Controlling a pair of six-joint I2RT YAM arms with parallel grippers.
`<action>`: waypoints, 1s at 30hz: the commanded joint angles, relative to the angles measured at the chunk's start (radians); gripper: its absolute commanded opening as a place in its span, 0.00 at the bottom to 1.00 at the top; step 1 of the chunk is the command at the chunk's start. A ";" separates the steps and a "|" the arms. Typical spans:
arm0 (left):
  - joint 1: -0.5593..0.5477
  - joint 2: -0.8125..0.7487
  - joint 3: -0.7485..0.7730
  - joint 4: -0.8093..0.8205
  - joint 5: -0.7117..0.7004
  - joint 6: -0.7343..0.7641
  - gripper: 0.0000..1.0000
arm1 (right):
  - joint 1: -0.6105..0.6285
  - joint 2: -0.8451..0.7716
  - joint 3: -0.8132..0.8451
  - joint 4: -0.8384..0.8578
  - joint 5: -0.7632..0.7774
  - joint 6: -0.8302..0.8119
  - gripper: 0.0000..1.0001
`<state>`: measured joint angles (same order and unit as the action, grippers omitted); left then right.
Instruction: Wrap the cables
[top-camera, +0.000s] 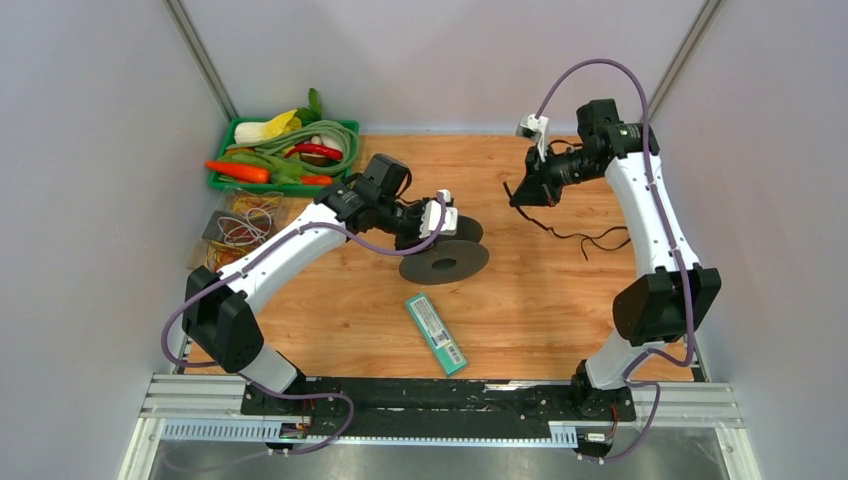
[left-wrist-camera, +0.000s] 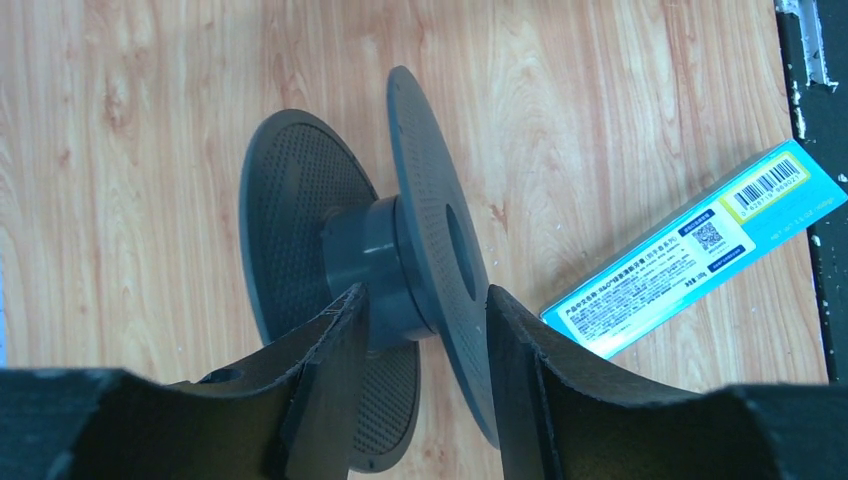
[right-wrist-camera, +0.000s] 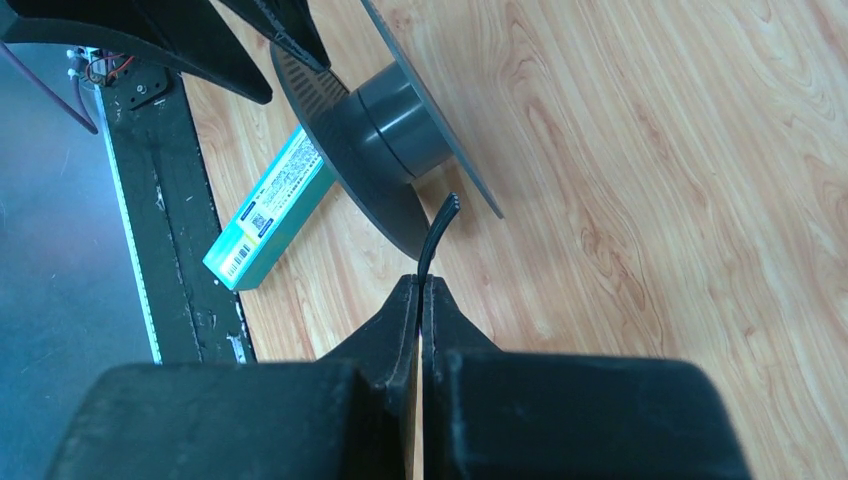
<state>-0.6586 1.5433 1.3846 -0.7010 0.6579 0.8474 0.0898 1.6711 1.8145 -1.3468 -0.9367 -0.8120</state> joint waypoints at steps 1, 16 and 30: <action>0.020 -0.022 0.050 -0.014 0.048 0.015 0.56 | 0.018 0.021 0.051 -0.161 -0.033 -0.029 0.00; 0.045 -0.029 0.042 -0.012 0.063 0.019 0.56 | 0.123 0.093 0.089 -0.178 -0.068 -0.036 0.00; 0.093 -0.034 0.001 -0.026 0.101 0.073 0.52 | 0.251 0.196 0.134 -0.202 -0.116 -0.033 0.00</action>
<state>-0.5755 1.5433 1.3941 -0.7223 0.7094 0.8711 0.3172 1.8473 1.8992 -1.3499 -1.0023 -0.8284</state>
